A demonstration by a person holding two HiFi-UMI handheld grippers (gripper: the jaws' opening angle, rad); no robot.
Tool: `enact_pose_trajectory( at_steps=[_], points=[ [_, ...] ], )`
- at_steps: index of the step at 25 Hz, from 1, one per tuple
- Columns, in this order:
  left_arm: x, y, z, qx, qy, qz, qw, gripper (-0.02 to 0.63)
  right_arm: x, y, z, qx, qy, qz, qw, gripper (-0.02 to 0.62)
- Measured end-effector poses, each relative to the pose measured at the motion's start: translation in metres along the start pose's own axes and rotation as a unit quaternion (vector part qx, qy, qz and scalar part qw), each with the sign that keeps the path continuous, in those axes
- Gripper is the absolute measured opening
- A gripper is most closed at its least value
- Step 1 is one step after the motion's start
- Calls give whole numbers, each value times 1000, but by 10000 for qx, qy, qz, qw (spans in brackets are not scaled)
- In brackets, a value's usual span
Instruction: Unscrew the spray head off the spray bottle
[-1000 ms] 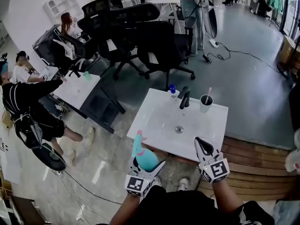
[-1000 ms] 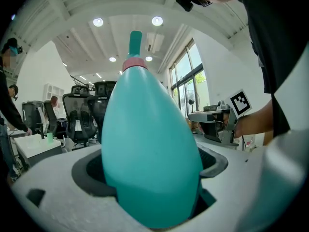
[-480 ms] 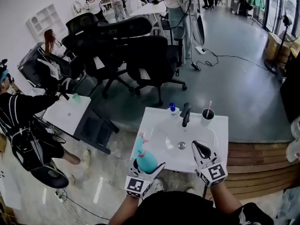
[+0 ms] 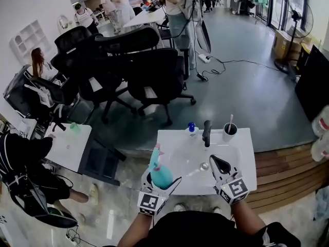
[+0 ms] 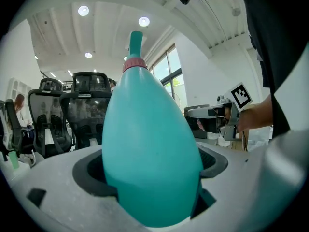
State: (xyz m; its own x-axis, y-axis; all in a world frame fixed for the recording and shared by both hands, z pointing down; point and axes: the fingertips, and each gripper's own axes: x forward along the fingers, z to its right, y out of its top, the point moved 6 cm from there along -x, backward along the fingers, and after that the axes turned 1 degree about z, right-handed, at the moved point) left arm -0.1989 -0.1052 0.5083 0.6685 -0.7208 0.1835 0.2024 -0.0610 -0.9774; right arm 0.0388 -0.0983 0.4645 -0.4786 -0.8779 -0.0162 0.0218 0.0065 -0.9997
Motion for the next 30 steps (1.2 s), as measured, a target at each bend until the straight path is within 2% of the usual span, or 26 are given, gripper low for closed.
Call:
enact_pose_trajectory(
  at_steps=[3,7,15,20,27,30],
  points=[
    [4,-1,-8,45,-305,185,9994,483,5,1,-9,-27,-108,-54,9999,5],
    [11,4,-6,192,-605,219,9977,483,5,-5,-9,-57,-189,-193,9996,5],
    [31,12,7,157,-570,288,9978,483,-2,-5,6,67,-38,-311,9995,5],
    [50,13,24,42,-543,279,9981,483,-6,-1,17,158,269,-282,9991,5],
    [76,16,44,78,-572,259,9980,483,0,16,12,36,1091,-235,9938,7],
    [85,17,50,161,-606,236,9978,483,3,28,7,115,1516,-186,9882,86]
  ],
)
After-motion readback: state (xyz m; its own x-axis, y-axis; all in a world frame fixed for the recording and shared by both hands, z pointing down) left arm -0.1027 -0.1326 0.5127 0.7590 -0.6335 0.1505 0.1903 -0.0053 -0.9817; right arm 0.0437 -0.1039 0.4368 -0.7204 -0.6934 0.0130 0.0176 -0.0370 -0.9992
